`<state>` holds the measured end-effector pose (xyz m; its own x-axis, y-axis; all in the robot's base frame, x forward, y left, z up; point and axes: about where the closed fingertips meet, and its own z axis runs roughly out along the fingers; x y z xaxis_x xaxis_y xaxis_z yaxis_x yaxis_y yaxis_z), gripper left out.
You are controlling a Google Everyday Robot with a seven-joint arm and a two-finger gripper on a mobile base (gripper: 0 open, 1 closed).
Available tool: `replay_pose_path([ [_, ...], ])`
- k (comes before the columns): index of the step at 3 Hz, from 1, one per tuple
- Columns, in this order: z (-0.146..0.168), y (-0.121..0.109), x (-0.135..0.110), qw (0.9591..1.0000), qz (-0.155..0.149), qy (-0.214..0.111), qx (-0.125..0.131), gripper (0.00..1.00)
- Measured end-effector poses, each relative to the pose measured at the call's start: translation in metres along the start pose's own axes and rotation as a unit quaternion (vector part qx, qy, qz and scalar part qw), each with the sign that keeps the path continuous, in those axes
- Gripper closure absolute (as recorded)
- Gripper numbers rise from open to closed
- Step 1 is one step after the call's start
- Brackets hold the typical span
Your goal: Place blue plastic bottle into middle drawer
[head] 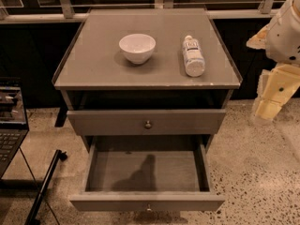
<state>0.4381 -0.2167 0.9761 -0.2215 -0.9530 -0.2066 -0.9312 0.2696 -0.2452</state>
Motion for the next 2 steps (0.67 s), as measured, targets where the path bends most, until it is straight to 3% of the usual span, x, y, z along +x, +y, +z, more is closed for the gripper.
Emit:
replay_pose_path([
  [1,0.0,0.0,0.0,1.0,0.0,0.0,0.0,0.0],
  [2,-0.0012,-0.0065,0.002,0.9988,0.029,-0.021,0.033,0.0],
])
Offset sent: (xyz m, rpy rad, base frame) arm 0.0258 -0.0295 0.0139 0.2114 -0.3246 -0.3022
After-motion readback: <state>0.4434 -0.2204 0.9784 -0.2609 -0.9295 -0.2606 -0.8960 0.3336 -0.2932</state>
